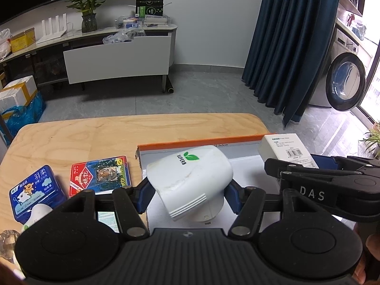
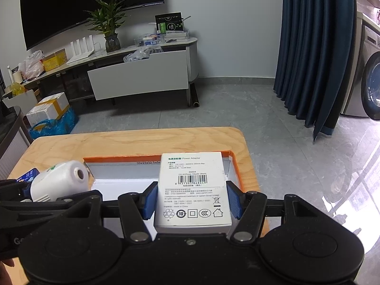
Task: Organize rigid objects
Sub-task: 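Lower both items into the white box and open both grippers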
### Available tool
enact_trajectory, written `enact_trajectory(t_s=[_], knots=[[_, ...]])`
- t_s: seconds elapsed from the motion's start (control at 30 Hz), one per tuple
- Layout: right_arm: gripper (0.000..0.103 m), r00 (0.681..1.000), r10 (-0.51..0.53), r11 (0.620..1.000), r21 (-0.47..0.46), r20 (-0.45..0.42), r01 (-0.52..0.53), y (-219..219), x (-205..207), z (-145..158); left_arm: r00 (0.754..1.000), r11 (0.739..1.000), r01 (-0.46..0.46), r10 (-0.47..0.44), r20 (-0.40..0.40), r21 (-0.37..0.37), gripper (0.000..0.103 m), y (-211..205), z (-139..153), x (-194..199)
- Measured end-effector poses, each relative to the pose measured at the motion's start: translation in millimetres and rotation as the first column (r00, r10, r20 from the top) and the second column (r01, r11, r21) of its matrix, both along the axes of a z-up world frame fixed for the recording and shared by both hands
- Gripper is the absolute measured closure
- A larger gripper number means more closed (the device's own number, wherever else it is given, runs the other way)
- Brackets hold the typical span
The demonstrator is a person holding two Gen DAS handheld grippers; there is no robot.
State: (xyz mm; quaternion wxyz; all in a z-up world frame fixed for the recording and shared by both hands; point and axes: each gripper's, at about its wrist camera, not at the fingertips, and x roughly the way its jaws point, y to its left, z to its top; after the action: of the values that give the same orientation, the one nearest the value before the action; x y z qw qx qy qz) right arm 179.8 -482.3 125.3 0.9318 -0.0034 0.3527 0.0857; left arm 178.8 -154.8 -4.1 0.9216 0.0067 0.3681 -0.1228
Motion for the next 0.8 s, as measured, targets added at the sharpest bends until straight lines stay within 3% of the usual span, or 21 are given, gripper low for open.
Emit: enact_trajectory(t_s=[0.33, 0.43, 0.8], knots=[[0.031, 1.000, 0.008, 1.000, -0.002, -0.008, -0.008, 5, 11, -4, 1.000, 1.000, -0.014, 0.014, -0.010, -0.003, 0.040, 2, -3, 7], [0.021, 1.000, 0.008, 1.000, -0.018, -0.001, -0.008, 7, 14, -5, 1.000, 1.000, -0.014, 0.013, -0.015, -0.006, 0.040, 1, -4, 10], [0.020, 0.998, -0.052, 0.998, 0.027, 0.047, 0.051, -18, -11, 9, 0.999, 0.999, 0.027, -0.028, -0.036, -0.035, 0.039, -14, -16, 19]])
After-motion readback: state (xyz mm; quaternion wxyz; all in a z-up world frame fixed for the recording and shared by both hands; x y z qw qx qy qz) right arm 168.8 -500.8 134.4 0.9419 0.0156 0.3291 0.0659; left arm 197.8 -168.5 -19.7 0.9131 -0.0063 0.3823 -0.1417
